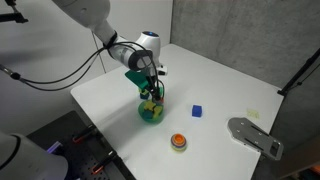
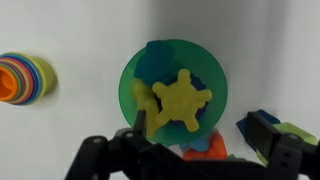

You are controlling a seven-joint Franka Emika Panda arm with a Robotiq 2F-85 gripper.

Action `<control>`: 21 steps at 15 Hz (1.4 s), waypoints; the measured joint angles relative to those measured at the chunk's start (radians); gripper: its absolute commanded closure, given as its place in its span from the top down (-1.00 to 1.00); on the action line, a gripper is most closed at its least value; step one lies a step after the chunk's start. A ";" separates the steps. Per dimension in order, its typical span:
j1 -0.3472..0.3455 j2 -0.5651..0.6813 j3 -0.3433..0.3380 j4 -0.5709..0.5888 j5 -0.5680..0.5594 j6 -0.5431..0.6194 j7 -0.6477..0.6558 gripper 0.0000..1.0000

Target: Pick up the yellow object from the bowl and put it on the table

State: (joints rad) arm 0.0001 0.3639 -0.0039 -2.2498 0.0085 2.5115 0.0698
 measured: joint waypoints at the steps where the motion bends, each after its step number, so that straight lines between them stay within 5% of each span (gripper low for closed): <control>1: 0.000 0.017 0.000 0.004 0.000 0.005 -0.001 1.00; 2: 0.001 0.034 0.000 0.008 0.000 0.014 -0.001 0.97; 3: 0.001 0.049 0.000 0.012 0.000 0.023 -0.002 0.47; 5: 0.002 0.076 0.000 0.022 0.000 0.039 -0.003 0.36; 13: 0.003 0.114 -0.002 0.050 0.000 0.061 -0.003 -0.91; 21: 0.002 0.060 -0.013 0.083 0.001 -0.010 0.001 -0.91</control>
State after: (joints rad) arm 0.0019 0.4239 -0.0172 -2.1664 0.0091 2.5017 0.0708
